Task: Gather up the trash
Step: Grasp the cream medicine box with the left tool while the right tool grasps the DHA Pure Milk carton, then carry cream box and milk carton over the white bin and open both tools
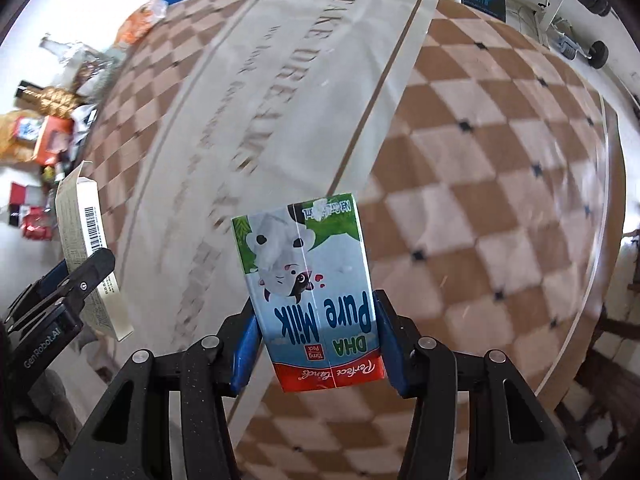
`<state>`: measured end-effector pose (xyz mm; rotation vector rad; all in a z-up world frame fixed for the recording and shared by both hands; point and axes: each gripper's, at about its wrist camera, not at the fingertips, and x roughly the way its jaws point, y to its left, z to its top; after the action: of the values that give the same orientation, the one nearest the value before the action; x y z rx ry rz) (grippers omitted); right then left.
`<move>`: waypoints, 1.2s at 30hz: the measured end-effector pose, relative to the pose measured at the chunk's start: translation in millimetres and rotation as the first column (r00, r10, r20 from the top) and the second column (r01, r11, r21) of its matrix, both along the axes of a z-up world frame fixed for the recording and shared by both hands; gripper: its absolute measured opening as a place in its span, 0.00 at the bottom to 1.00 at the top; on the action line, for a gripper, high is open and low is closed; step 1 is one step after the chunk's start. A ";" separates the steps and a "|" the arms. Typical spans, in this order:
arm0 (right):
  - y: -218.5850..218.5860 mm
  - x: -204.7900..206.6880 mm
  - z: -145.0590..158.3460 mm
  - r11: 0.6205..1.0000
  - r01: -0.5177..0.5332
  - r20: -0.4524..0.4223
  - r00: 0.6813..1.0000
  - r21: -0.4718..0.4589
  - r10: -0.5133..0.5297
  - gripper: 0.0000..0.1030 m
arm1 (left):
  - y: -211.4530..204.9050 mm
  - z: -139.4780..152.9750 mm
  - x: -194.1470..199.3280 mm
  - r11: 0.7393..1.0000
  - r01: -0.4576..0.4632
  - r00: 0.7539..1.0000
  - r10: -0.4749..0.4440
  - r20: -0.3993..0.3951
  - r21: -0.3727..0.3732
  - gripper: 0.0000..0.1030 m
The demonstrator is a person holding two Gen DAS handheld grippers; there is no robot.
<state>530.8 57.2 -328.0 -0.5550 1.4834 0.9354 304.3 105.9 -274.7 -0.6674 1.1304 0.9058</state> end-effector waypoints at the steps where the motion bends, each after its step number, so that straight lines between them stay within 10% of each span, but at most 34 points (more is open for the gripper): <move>1: -12.1 -21.0 7.1 1.000 -0.001 -0.002 1.000 0.014 0.001 0.53 | -9.2 6.9 -16.4 1.000 -0.004 1.000 0.004 0.012 0.010 0.68; 14: -177.0 -267.4 52.8 0.990 -0.071 -0.027 0.997 0.118 0.075 0.53 | -125.9 11.1 -228.8 0.997 -0.072 0.995 0.074 0.072 -0.035 0.68; 23: -247.6 -364.7 -85.1 0.984 -0.158 -0.135 0.980 -0.088 0.145 0.53 | -163.2 -135.2 -295.3 0.943 -0.150 0.987 0.158 0.003 -0.296 0.68; 36: -232.8 -348.3 -343.4 0.964 -0.144 -0.157 0.981 -0.225 0.110 0.53 | -145.8 -421.7 -268.8 0.756 -0.178 0.972 0.235 0.008 -0.630 0.69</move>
<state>182.6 -175.6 -671.4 -0.7770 1.7176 0.9196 35.6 -39.9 -696.4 -1.3959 1.3025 0.6599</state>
